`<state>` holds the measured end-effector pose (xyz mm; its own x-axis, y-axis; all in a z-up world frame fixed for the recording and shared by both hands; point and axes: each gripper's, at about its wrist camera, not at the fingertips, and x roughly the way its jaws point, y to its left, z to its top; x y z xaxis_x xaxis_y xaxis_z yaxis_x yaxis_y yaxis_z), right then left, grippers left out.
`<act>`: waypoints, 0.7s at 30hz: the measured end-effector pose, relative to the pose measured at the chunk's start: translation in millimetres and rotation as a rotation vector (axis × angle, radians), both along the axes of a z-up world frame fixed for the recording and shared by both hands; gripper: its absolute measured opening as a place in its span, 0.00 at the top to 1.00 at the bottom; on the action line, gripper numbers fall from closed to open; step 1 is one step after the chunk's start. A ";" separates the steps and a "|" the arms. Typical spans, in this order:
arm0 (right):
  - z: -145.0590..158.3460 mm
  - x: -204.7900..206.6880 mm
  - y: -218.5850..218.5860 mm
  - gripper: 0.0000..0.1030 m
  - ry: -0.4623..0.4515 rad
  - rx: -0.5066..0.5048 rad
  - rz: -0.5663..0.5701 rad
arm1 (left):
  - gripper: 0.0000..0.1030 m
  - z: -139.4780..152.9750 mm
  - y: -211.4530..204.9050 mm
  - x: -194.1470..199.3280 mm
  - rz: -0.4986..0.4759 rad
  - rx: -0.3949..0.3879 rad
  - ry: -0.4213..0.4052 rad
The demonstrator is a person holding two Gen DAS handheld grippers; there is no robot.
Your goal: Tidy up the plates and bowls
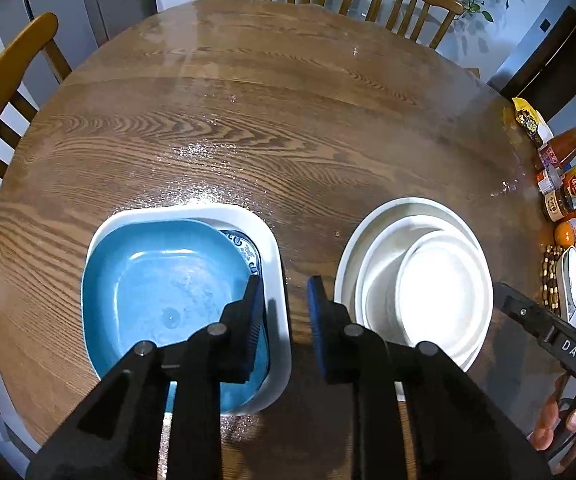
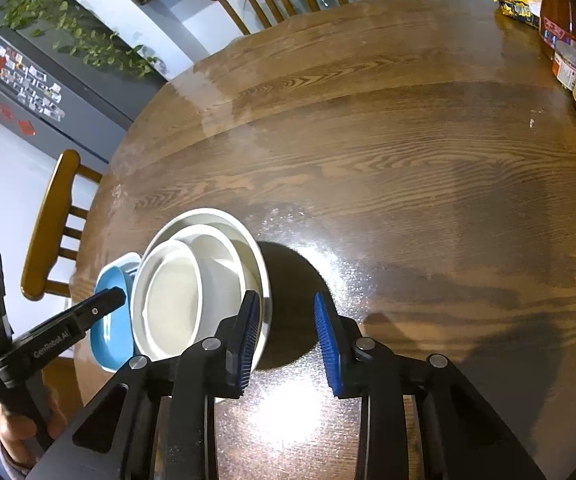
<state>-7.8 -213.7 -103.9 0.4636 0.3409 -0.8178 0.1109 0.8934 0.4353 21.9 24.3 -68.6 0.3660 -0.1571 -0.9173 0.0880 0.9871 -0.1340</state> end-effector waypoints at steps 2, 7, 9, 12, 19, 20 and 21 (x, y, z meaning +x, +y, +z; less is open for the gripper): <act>-1.9 0.9 1.9 0.70 0.010 -0.005 0.001 | 0.82 -1.6 -0.9 2.0 -0.002 -0.012 0.017; -8.1 3.4 6.3 0.70 0.025 0.005 0.013 | 0.85 -4.2 -6.6 5.1 -0.014 -0.017 0.042; -10.0 4.4 7.4 0.70 0.029 0.007 0.015 | 0.86 -5.6 -9.3 6.8 -0.018 -0.012 0.049; -12.9 5.4 7.9 0.70 0.036 0.018 0.017 | 0.88 -8.7 -11.4 8.6 -0.025 -0.024 0.068; -11.6 3.3 4.4 0.70 0.025 0.045 0.012 | 0.89 3.0 -6.2 9.4 -0.003 -0.068 0.060; -11.7 3.3 4.6 0.70 0.025 0.044 0.013 | 0.89 4.2 -6.6 9.0 -0.007 -0.081 0.068; -11.5 3.3 4.4 0.70 0.026 0.046 0.012 | 0.89 5.5 -7.6 8.6 -0.009 -0.093 0.072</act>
<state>-4.5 -209.3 -115.4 0.4384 0.3838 -0.8127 0.1120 0.8739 0.4730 30.5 16.8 -63.2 0.2974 -0.2456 -0.9226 0.0838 0.9693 -0.2310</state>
